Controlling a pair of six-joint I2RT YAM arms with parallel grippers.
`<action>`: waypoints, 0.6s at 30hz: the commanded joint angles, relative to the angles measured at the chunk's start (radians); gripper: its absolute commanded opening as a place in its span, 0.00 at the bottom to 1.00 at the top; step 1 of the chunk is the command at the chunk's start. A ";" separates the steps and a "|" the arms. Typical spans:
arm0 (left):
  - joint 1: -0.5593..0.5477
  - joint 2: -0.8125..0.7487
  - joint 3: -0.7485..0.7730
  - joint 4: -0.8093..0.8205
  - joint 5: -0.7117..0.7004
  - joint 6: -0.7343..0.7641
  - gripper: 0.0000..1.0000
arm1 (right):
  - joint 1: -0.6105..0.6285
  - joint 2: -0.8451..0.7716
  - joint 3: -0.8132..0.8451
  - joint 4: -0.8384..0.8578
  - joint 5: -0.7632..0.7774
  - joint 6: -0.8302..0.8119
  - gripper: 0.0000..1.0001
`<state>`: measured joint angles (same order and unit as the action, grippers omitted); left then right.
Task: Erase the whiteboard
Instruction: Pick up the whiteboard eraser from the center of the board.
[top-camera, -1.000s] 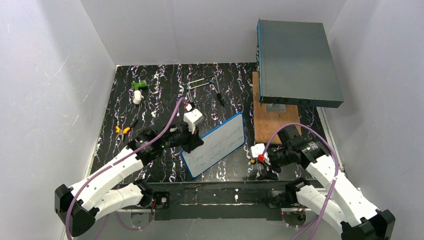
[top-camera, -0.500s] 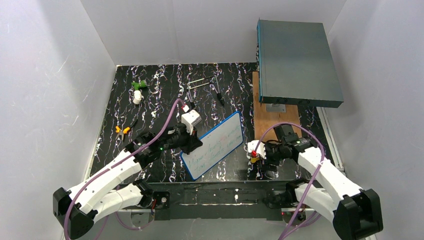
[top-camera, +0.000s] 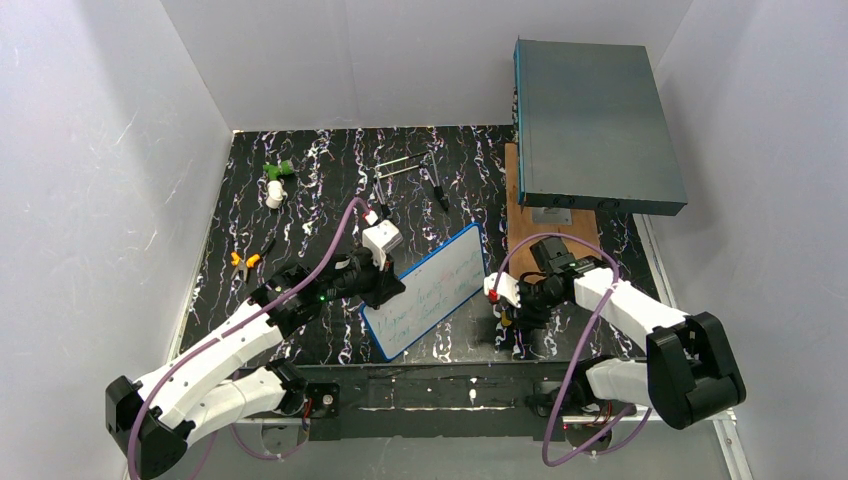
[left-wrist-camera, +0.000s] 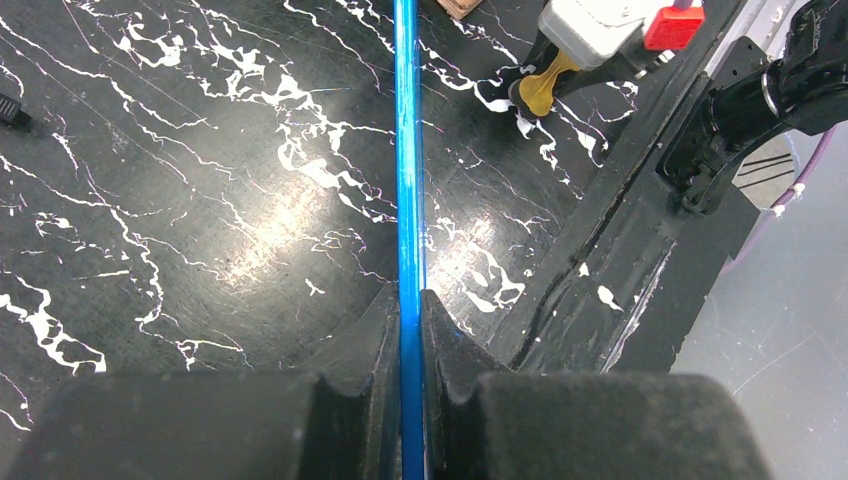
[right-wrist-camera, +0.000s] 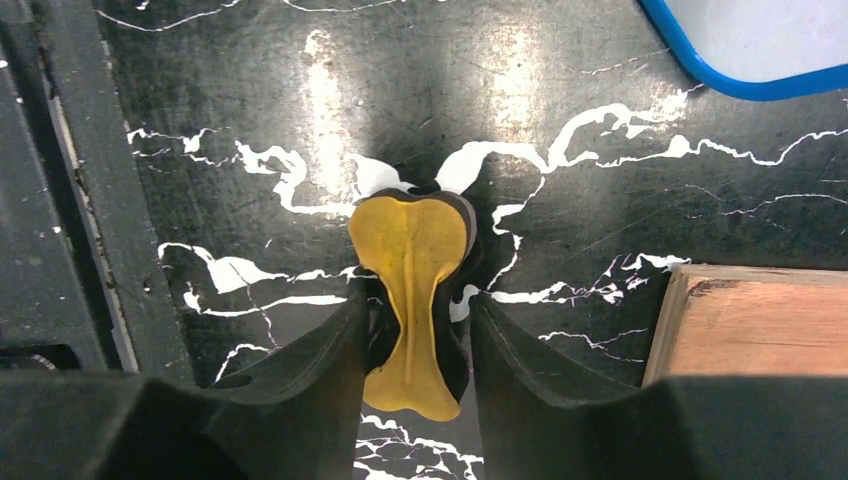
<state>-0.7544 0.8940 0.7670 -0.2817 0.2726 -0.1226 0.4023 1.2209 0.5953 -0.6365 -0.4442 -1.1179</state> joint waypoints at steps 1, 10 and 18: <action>0.002 -0.016 -0.035 -0.036 0.025 0.015 0.00 | 0.021 0.030 0.023 0.052 0.034 0.029 0.45; 0.002 -0.030 -0.067 0.003 0.042 -0.005 0.00 | 0.043 0.053 0.044 0.019 0.024 0.031 0.03; 0.047 0.009 -0.097 0.080 0.161 -0.065 0.00 | 0.098 -0.114 0.225 -0.270 -0.235 -0.081 0.01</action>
<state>-0.7349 0.8722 0.7074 -0.1944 0.3233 -0.1497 0.4496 1.1912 0.6945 -0.7567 -0.5198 -1.1305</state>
